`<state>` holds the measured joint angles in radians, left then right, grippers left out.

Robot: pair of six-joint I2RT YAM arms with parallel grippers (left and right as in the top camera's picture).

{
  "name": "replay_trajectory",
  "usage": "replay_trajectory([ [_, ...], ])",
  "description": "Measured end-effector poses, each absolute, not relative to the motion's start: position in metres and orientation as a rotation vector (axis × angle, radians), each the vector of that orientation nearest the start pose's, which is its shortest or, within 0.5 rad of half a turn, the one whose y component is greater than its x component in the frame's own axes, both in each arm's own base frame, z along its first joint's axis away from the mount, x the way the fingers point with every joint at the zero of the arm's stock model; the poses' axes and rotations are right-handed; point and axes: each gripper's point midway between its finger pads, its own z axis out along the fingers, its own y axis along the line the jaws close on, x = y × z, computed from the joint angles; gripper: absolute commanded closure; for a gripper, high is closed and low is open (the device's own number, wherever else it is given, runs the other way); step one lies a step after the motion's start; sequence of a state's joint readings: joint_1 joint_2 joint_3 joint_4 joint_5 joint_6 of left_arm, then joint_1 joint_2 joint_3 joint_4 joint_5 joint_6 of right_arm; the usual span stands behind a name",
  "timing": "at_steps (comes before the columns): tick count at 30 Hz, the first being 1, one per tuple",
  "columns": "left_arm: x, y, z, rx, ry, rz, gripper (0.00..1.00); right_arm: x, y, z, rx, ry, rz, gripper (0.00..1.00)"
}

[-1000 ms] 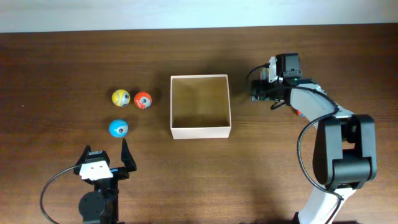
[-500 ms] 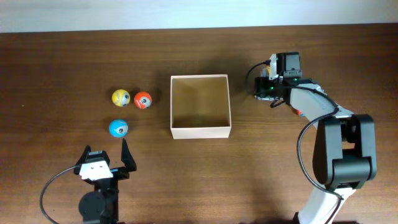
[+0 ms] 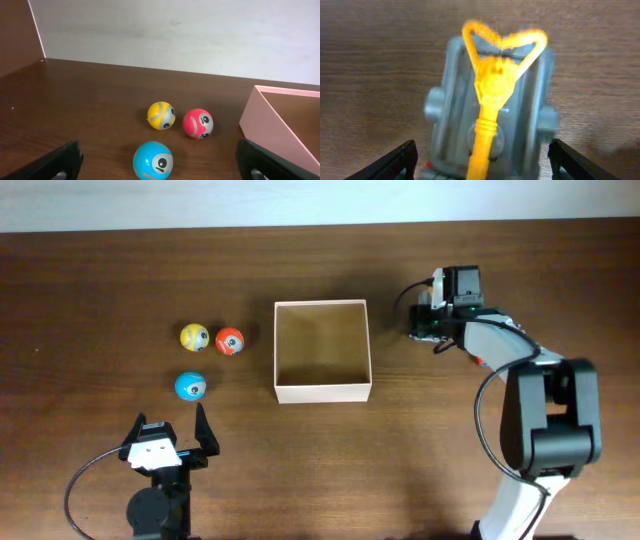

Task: Pack container
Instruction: 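Lower the right gripper and grasp the fire truck's grey body, then lift the fire truck and carry it left over the box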

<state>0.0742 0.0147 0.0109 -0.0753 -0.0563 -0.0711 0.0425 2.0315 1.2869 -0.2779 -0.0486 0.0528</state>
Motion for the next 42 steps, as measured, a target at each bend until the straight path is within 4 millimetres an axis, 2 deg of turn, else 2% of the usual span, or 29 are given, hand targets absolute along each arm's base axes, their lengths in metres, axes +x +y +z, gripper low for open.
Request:
replay_trajectory([
  [3, 0.245, 0.028, 0.157, -0.162, 1.642, 0.049, 0.01, 0.483, 0.029, 0.008, -0.004, 2.616, 0.097, 0.22],
  [6, 0.245, 0.028, 0.157, -0.162, 1.642, 0.048, 0.01, 0.484, 0.028, 0.007, -0.003, 2.616, 0.091, 0.23],
  [13, 0.245, 0.028, 0.157, -0.162, 1.642, 0.049, 0.01, 0.484, 0.028, 0.006, -0.001, 2.616, 0.089, 0.41],
  [27, 0.245, 0.028, 0.157, -0.162, 1.642, 0.048, 0.01, 0.479, 0.028, 0.010, 0.000, 2.667, 0.086, 0.45],
  [31, 0.245, 0.028, 0.157, -0.162, 1.642, 0.048, 0.01, 0.484, 0.028, 0.032, 0.001, 2.696, 0.085, 0.49],
  [37, 0.245, 0.028, 0.157, -0.162, 1.642, 0.049, 0.01, 0.498, 0.031, 0.098, -0.004, 2.706, 0.089, 0.50],
  [39, 0.245, 0.028, 0.157, -0.162, 1.642, 0.048, 0.01, 0.495, 0.034, 0.115, -0.017, 2.724, 0.107, 0.50],
  [42, 0.245, 0.028, 0.157, -0.162, 1.642, 0.048, 0.01, 0.488, 0.050, 0.139, -0.072, 2.744, 0.168, 0.50],
])
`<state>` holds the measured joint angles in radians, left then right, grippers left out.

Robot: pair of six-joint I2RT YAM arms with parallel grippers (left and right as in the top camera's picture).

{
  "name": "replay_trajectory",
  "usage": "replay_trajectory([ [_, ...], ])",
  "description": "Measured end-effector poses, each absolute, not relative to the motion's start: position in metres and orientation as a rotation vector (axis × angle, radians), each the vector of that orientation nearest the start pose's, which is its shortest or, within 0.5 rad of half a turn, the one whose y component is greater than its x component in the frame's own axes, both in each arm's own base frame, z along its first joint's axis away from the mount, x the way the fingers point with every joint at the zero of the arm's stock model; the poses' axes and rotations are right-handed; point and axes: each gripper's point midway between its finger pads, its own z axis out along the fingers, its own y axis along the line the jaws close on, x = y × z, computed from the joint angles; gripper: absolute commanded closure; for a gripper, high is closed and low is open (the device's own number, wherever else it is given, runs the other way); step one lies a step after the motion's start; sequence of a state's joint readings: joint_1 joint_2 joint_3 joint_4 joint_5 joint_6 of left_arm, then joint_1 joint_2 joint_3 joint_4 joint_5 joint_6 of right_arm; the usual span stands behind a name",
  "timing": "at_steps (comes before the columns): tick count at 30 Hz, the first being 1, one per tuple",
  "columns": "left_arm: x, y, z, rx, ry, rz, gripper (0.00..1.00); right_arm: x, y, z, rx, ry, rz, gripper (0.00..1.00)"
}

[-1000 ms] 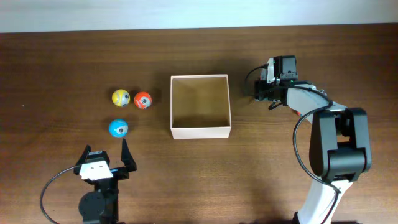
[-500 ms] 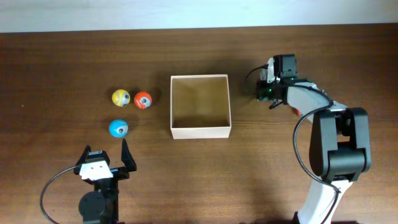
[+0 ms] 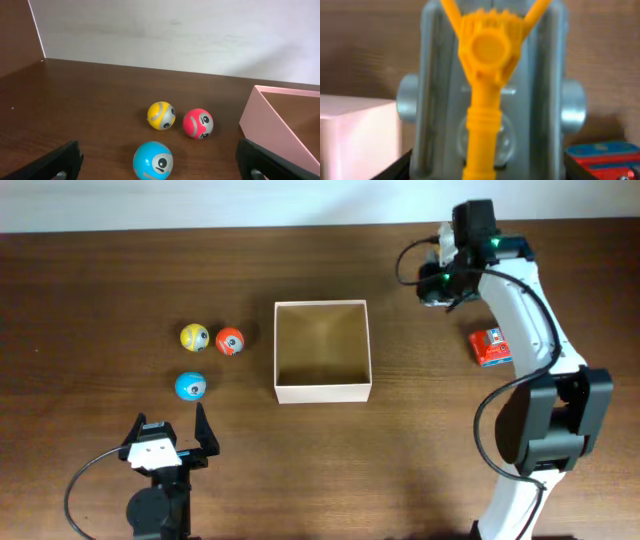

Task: Pack container
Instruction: 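Lift the fire truck and carry it left over the box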

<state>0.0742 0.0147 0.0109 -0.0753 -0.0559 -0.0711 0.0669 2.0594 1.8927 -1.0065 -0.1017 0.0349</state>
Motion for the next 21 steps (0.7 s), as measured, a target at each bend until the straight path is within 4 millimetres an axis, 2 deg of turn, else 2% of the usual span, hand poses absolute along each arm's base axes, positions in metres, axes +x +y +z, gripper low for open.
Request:
replay_trajectory([
  [5, 0.245, 0.028, 0.157, -0.162, 1.642, 0.048, 0.01, 0.475, 0.100, 0.181, -0.241, 2.726, 0.337, 0.49],
  [9, 0.245, 0.028, 0.157, -0.162, 1.642, 0.048, 0.01, 0.459, 0.151, 0.212, -0.406, 2.675, 0.516, 0.49],
  [11, 0.245, 0.028, 0.157, -0.162, 1.642, 0.048, 0.01, 0.448, 0.185, 0.224, -0.502, 2.637, 0.622, 0.49],
  [17, 0.245, 0.028, 0.157, -0.162, 1.642, 0.048, 0.01, 0.415, 0.239, 0.227, -0.673, 2.631, 0.732, 0.49],
  [21, 0.245, 0.028, 0.157, -0.162, 1.642, 0.048, 0.01, 0.398, 0.265, 0.224, -0.768, 2.631, 0.713, 0.49],
])
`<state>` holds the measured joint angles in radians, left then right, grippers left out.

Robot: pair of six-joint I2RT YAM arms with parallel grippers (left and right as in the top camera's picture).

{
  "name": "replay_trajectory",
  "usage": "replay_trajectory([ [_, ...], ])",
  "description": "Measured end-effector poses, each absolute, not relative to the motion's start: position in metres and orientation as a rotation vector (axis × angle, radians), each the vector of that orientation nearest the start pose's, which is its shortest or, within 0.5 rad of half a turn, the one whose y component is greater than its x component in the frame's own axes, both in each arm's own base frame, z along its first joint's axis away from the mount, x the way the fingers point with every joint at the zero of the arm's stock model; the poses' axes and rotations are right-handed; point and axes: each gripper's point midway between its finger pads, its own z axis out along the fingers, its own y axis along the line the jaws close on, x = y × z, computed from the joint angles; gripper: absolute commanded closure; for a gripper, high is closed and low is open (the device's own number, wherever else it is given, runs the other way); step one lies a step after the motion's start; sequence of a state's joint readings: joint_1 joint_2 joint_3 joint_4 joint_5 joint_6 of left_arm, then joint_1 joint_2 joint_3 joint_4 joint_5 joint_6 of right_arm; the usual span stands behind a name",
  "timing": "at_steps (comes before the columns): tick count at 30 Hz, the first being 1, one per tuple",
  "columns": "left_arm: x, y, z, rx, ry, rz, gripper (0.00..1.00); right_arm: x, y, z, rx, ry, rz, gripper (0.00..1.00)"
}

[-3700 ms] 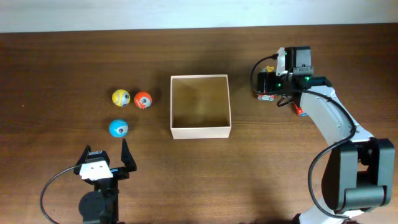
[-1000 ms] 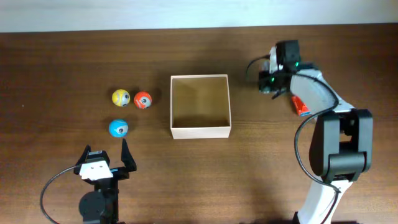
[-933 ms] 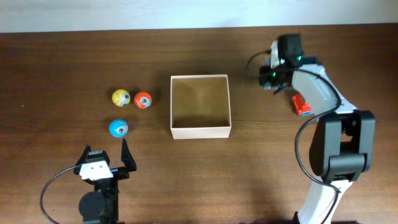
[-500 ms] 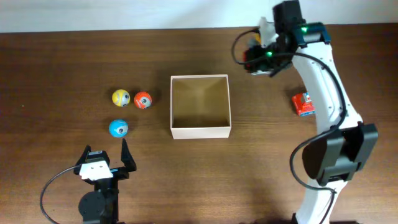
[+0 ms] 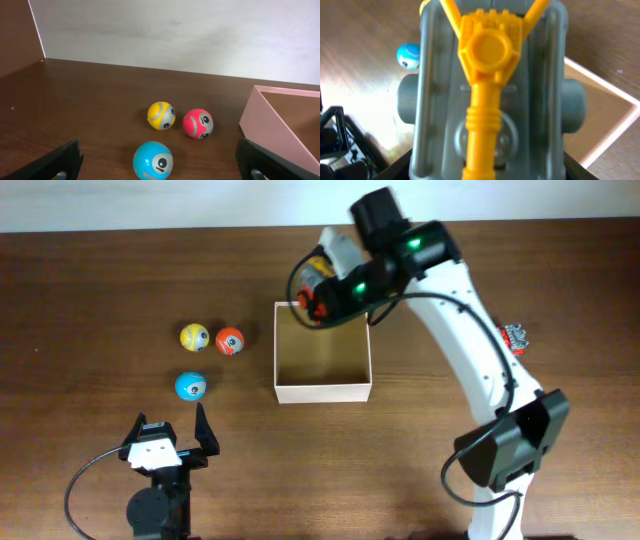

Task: Pack container
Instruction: 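Lift the fire truck and carry it left over the box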

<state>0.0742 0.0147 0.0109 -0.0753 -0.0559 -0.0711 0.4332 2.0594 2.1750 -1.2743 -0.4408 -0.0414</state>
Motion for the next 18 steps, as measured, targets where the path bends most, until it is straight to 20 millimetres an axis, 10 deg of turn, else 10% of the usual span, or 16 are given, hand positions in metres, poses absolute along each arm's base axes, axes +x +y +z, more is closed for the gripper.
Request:
replay_trajectory([
  [18, 0.245, 0.028, 0.157, -0.162, 1.642, 0.048, 0.01, 0.393, 0.292, 0.134, -0.543, 2.748, 0.346, 0.49],
])
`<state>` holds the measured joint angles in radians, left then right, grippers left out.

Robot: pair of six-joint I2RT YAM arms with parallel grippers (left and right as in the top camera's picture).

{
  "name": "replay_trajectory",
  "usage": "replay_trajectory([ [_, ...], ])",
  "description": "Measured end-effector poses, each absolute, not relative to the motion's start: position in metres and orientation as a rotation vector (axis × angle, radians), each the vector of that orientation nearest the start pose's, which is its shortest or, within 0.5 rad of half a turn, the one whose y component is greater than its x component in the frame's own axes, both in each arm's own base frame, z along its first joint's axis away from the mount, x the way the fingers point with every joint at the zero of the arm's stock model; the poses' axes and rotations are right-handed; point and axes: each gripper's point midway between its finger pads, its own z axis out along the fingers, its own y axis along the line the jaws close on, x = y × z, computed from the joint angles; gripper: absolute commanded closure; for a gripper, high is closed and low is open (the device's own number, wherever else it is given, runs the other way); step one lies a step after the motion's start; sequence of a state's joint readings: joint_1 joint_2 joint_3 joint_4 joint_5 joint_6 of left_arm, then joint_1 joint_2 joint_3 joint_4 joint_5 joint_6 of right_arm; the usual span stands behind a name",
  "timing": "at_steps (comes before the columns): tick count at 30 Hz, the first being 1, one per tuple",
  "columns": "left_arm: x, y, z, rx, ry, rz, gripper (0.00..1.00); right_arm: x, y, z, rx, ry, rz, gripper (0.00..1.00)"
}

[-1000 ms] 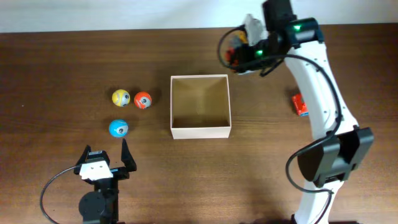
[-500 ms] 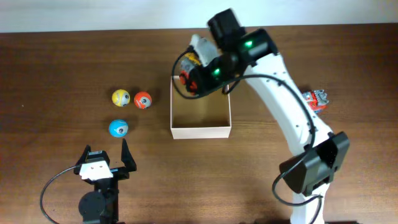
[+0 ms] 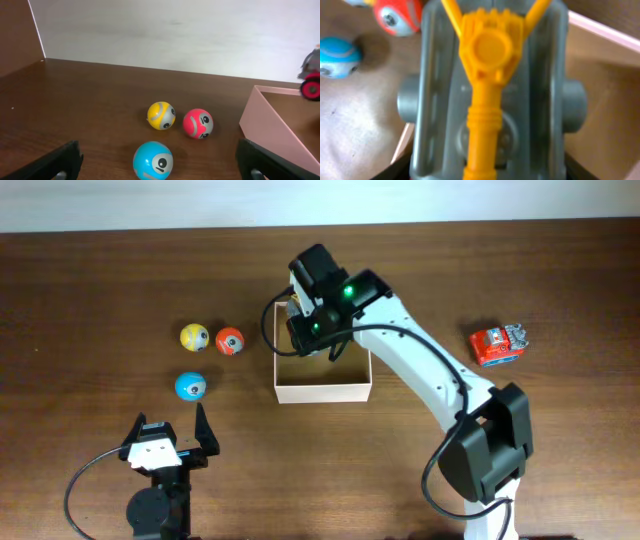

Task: Pack container
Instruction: 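Lift the fire truck and carry it left over the box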

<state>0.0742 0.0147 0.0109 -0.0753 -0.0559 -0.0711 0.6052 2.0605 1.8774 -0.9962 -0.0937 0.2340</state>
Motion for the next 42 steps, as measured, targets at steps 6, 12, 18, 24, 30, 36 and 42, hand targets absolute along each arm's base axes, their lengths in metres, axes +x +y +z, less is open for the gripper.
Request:
replay_trajectory([
  [6, 0.245, 0.028, 0.157, -0.162, 1.642, 0.048, 0.01, 0.401, 0.292, 0.107, -0.403, 2.747, 0.313, 0.49],
  [12, 0.245, 0.028, 0.157, -0.162, 1.642, 0.049, 0.01, 0.403, 0.299, 0.100, -0.371, 2.717, 0.300, 0.49],
  [18, 0.245, 0.028, 0.157, -0.162, 1.642, 0.048, 0.01, 0.400, 0.308, 0.101, -0.349, 2.698, 0.279, 0.49],
  [24, 0.245, 0.028, 0.157, -0.162, 1.642, 0.048, 0.01, 0.402, 0.306, 0.087, -0.284, 2.720, 0.242, 0.49],
  [30, 0.245, 0.028, 0.157, -0.162, 1.642, 0.048, 0.01, 0.409, 0.307, 0.070, -0.218, 2.729, 0.228, 0.49],
  [36, 0.245, 0.028, 0.157, -0.162, 1.642, 0.048, 0.01, 0.419, 0.313, 0.072, -0.177, 2.684, 0.256, 0.49],
  [42, 0.245, 0.028, 0.157, -0.162, 1.642, 0.049, 0.01, 0.426, 0.315, 0.075, -0.161, 2.655, 0.258, 0.49],
])
